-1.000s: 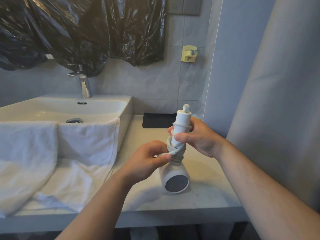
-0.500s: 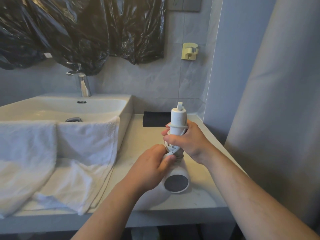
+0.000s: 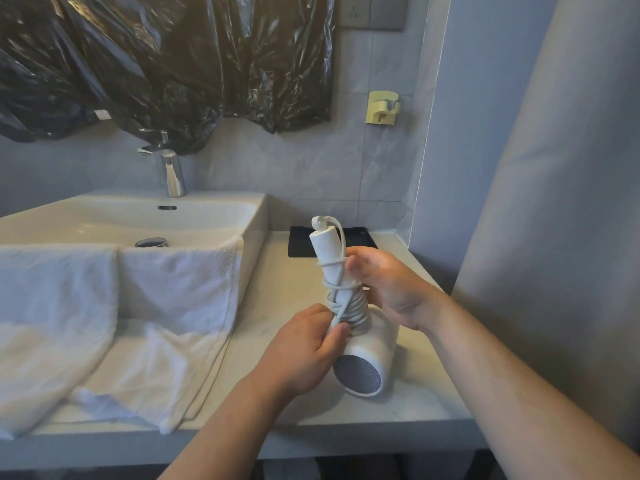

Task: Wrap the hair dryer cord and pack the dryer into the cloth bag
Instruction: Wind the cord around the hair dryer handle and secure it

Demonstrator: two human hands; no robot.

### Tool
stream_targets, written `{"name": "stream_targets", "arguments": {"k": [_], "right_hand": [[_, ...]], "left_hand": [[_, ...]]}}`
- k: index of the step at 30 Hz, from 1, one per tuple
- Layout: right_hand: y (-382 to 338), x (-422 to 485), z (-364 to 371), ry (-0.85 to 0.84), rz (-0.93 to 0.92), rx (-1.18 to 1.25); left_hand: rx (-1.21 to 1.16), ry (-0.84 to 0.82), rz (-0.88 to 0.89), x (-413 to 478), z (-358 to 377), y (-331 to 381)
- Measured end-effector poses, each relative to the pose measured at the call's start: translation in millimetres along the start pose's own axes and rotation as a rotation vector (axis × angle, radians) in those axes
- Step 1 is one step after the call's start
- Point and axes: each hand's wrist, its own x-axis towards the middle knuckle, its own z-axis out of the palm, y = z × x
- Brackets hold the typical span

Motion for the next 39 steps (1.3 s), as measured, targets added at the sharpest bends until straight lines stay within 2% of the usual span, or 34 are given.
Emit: {"name": "stream_targets", "arguments": {"k": [3, 5, 10, 14, 17, 20, 24, 32, 39], "right_hand": [[6.8, -1.5, 10.7, 0.178, -0.035, 0.035], [10.6, -2.2, 12.9, 0.206, -0.087, 0.184], [19.3, -1.1, 15.1, 0.314, -0.159, 0.305], [30.1, -3.2, 12.5, 0.326, -0.156, 0.236], [34.4, -4.8, 9.2, 0.261, -0.148, 0.19], [30.9, -7.0, 0.5, 0.094, -0.087, 0.275], [16.5, -13.2, -15.6, -0.104, 0.024, 0.265], [11.5, -23.1, -17.8, -0.089, 0.025, 0.186], [18.6, -26.9, -17.1, -0.044, 0.047, 0.017]], "left_hand": [[-0.027, 0.02, 0.054, 0.7, 4.7, 8.5], [-0.019, 0.021, 0.065, 5.5, 3.6, 14.4], [0.037, 0.012, 0.088, 13.9, -3.6, 11.8], [0.002, 0.013, 0.051, 11.9, -2.5, 6.6], [-0.059, -0.01, 0.033, 10.9, -2.3, 4.2], [-0.138, -0.043, 0.035, 10.8, -3.8, 1.5], [-0.334, -0.028, -0.09, 10.1, -7.0, 6.6], [-0.426, 0.044, -0.179, 10.9, -0.3, 8.1], [-0.436, 0.031, -0.181, 7.6, 0.6, 5.3]]}}
